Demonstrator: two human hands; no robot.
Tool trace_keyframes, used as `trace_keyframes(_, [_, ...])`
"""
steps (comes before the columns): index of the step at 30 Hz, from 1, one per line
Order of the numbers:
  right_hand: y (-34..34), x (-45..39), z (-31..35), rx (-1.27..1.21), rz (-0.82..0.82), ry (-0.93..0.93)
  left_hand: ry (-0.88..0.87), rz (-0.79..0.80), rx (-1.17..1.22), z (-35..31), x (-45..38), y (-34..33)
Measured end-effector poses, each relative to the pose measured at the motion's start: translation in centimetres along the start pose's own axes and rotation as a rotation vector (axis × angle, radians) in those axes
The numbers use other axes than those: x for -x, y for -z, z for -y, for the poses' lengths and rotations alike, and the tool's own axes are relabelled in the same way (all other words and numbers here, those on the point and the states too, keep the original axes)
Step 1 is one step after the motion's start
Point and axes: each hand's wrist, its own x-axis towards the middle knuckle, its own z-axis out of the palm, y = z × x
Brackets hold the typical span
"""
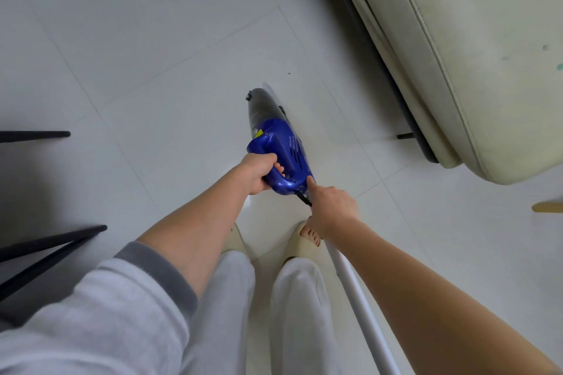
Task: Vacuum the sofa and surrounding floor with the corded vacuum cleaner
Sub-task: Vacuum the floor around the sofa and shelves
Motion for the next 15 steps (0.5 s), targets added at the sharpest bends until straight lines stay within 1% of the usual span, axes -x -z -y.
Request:
trace_keyframes(6, [1.0, 2.5, 1.4, 0.038, 0.064, 0.022, 0.042, -0.009, 0.052, 1.2, 2.3, 1.6])
trace_keyframes(11, [1.7, 3.8, 3.9, 0.093, 0.103, 0.09, 0.069, -0.031, 0.105, 2.3, 3.3, 4.8])
trace_keyframes(15, [0.8, 4.1, 5.7, 0.1, 0.083, 0.106, 0.078, -0.032, 0.103, 2.7, 3.0, 6.7])
